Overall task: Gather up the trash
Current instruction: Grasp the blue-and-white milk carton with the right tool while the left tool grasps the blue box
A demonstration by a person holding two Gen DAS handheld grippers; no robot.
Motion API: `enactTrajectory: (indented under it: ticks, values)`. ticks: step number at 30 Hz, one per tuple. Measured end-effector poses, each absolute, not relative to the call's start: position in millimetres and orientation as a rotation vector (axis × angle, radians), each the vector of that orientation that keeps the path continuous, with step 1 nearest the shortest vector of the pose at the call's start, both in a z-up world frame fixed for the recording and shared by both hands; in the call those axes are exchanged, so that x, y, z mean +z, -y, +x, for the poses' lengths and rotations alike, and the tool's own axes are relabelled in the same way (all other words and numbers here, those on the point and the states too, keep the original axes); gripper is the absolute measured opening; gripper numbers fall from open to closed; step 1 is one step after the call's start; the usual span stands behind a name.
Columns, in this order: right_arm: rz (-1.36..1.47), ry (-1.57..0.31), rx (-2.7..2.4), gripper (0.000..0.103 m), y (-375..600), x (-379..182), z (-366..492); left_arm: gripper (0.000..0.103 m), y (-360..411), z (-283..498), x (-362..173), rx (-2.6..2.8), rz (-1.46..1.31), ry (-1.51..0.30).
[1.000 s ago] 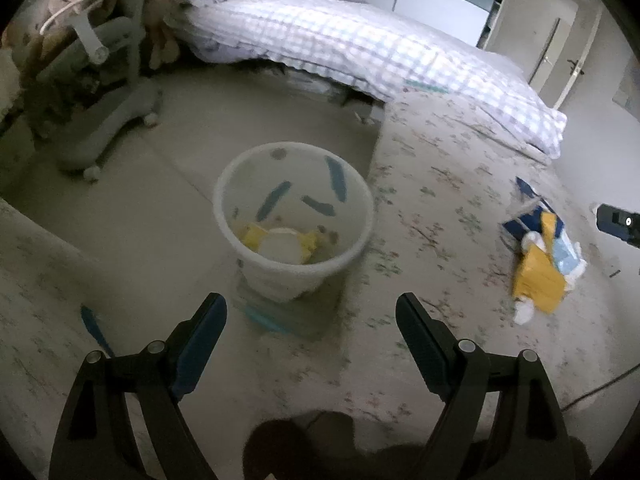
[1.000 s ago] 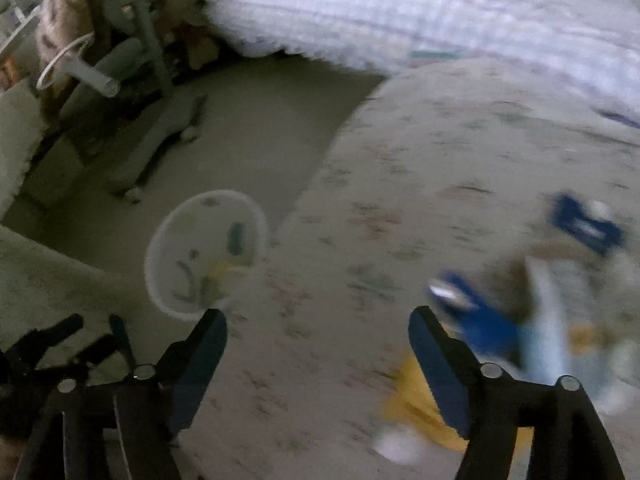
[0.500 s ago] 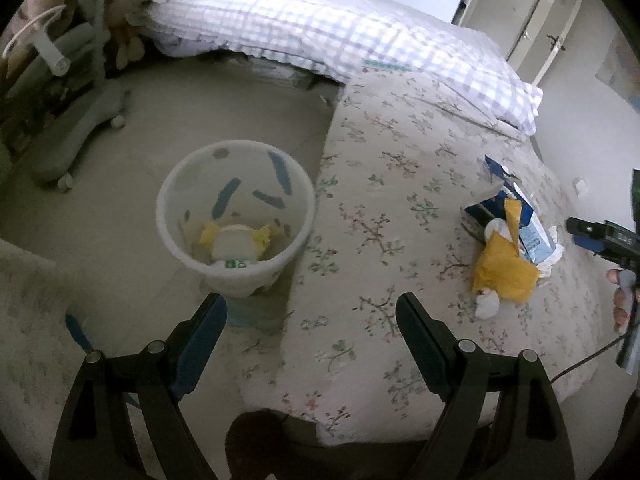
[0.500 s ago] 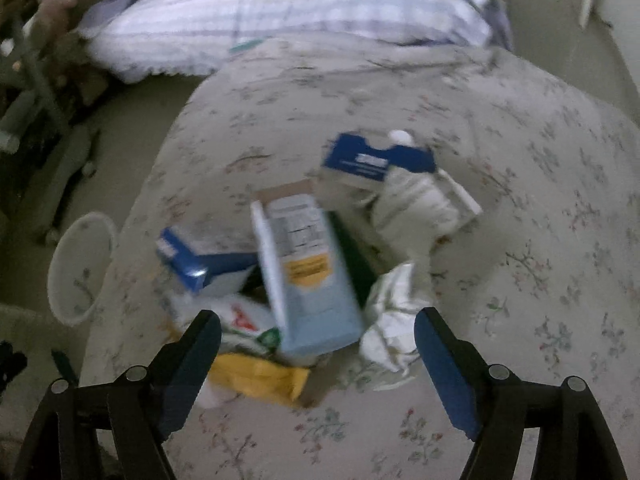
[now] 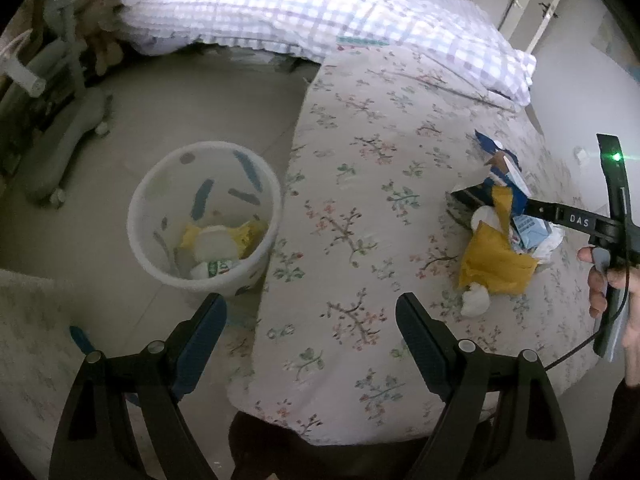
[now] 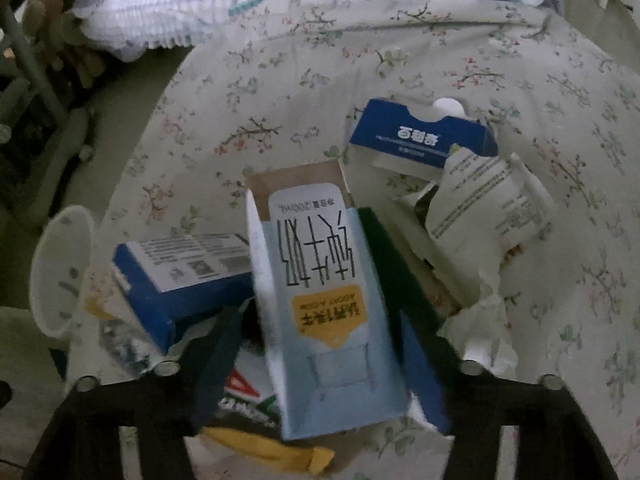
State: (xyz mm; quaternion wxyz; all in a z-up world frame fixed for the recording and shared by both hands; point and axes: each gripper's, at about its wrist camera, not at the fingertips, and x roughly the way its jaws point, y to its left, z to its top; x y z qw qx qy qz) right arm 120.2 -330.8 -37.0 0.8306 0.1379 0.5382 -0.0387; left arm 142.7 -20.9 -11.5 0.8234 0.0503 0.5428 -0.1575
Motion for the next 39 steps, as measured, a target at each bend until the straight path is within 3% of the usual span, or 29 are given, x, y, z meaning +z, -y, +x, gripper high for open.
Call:
enactTrajectory:
  ticks: [15,25,28,30,31,39]
  values:
    - [0.343,-1.062,-0.082,0.057,385.4,30.6,63.9,0.088,166.4,195.4,5.9,-0.486,0.25,-1.336]
    - [0.38,-1.068,-0.125,0.057,437.8,28.2,29.8,0.088,237.8,204.6,-18.9,-0.527,0.364,-1.393]
    - [0.39,-1.075,-0.132,0.057,445.6,23.3,25.7,0.083,244.1,202.7,-26.0,-0.523,0.391,-1.395]
    - [0.402,-1.08,-0.134,0.057,448.1,19.9,23.8,0.074,245.1,202.2,-28.5,-0.522,0.4,-1.396]
    - [0.407,-1.081,-0.133,0.057,448.4,18.7,23.4,0.065,245.9,201.2,-31.0,-0.523,0.407,-1.401]
    - [0.393,-1.091,-0.122,0.057,440.1,20.0,22.0,0.062,234.7,195.1,-12.8,-0.561,0.339,-1.331]
